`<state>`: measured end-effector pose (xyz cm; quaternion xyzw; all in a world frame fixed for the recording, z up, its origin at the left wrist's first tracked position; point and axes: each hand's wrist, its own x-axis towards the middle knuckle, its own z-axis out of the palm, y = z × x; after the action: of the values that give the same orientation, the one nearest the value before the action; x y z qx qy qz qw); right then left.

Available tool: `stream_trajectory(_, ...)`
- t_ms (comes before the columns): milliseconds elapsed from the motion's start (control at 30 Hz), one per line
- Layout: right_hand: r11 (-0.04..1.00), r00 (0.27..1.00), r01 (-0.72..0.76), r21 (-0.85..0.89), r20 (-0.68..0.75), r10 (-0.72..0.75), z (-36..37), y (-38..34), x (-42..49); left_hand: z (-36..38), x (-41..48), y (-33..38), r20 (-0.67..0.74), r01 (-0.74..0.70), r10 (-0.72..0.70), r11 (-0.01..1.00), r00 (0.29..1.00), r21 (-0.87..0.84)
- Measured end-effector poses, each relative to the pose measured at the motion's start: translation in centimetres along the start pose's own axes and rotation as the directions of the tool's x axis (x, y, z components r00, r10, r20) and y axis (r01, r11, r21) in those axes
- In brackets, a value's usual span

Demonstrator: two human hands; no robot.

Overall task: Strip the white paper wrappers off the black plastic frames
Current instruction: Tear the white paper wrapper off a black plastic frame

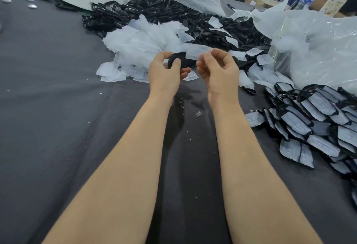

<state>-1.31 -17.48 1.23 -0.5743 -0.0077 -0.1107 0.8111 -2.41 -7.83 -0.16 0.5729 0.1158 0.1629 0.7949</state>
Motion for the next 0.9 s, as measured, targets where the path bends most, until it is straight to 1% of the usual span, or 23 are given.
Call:
stream_trajectory(67,0.991,1.0,0.026,-0.133,0.018,-0.024,0.1,0.1,-0.2,0.0,-0.1,0.0,0.027,-0.004,0.005,1.0,1.0,-0.012)
stream_trajectory(167,0.937,0.994,0.096,-0.336,-0.01,-0.106,0.0,0.4,-0.3,0.2,-0.2,0.1,0.085,-0.012,0.015,0.999,0.996,-0.032)
stream_trajectory(233,0.912,0.99,0.113,-0.393,-0.036,-0.138,-0.1,0.6,-0.2,0.3,-0.2,0.2,0.108,-0.019,0.024,0.999,0.994,-0.046)
stream_trajectory(367,0.924,0.99,0.088,-0.372,-0.071,-0.123,-0.3,0.8,0.0,0.4,-0.4,0.3,0.143,-0.003,0.015,0.997,0.99,-0.081)
stream_trajectory(500,0.928,0.99,0.09,-0.362,-0.072,-0.124,-0.4,1.1,0.0,0.6,-0.3,0.4,0.132,0.024,-0.011,0.996,0.991,-0.092)
stream_trajectory(700,0.939,0.993,0.079,-0.334,-0.058,-0.104,-0.4,1.2,0.1,0.6,-0.1,0.3,0.127,0.042,-0.037,0.998,0.991,-0.038)
stream_trajectory(767,0.938,0.993,0.077,-0.338,-0.058,-0.103,-0.4,1.3,0.1,0.6,-0.2,0.3,0.128,0.02,-0.016,0.999,0.992,-0.028)
stream_trajectory(900,0.934,0.993,0.086,-0.346,-0.049,-0.109,-0.4,1.4,0.1,0.5,-0.1,-0.2,0.139,-0.047,0.038,0.997,0.99,0.063)
